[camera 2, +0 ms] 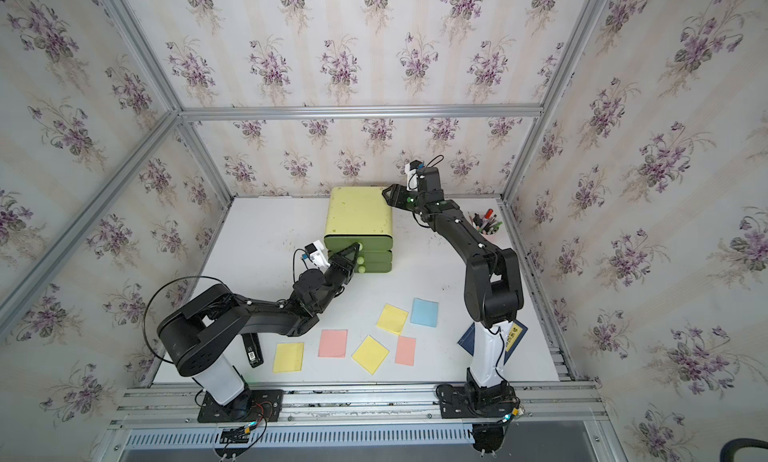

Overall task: Please put the sticky notes in the drawer by color
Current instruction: Open the drawer in the storage box.

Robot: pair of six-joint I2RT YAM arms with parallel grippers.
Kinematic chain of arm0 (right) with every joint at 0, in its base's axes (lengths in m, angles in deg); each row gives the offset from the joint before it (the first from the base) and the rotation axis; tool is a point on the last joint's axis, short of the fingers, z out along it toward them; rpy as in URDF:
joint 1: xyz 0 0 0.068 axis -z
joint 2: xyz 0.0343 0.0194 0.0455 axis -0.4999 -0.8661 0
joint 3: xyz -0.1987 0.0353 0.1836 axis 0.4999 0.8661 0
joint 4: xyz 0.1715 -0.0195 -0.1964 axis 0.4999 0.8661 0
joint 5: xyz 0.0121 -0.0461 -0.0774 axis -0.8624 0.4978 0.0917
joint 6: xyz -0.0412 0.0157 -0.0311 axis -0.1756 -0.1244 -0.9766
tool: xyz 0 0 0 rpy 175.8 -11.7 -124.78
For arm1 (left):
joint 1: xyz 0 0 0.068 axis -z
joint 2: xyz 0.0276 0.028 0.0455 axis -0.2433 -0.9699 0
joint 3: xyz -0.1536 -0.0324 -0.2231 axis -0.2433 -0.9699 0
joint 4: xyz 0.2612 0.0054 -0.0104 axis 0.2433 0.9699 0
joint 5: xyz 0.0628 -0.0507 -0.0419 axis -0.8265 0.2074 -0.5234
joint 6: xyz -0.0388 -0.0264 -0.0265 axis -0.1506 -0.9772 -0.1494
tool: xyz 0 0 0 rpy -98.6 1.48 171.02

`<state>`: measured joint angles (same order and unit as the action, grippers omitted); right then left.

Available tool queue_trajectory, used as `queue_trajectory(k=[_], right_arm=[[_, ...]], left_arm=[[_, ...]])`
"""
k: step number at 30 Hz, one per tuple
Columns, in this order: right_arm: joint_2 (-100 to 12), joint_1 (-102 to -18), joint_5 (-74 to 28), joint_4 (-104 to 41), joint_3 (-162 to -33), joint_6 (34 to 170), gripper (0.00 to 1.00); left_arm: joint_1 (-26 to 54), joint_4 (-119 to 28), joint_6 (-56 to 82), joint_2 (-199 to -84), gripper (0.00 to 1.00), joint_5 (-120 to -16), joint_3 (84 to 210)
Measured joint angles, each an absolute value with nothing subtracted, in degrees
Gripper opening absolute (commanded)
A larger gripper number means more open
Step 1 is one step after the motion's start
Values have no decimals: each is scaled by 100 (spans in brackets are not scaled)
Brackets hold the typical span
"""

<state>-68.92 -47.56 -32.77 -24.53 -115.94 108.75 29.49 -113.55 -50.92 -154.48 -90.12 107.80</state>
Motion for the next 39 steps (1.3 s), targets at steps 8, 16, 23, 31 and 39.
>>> queue_trajectory(k=[8,16,23,31,39], right_arm=[[-6990,-4756,-3297,-2440,-11693,10954,65],[-6903,-4762,-3292,-2473,-11588,11030,65],[-6820,-4749,-3209,-2195,-11647,11030,66],[-6896,-4723,-3233,-1887,-11891,11087,67],[-6973,-4719,-3279,-1581,-12123,11127,72]], left_arm=[[3032,-10953,-5151,-14650,13,-8741,10251],[3128,-10266,-4906,-14077,12,-8736,10161],[3222,-9755,-4851,-13544,11,-8745,9988],[3537,-9626,-4884,-13343,14,-8723,9862],[3620,-9407,-4900,-13135,52,-8723,9687]])
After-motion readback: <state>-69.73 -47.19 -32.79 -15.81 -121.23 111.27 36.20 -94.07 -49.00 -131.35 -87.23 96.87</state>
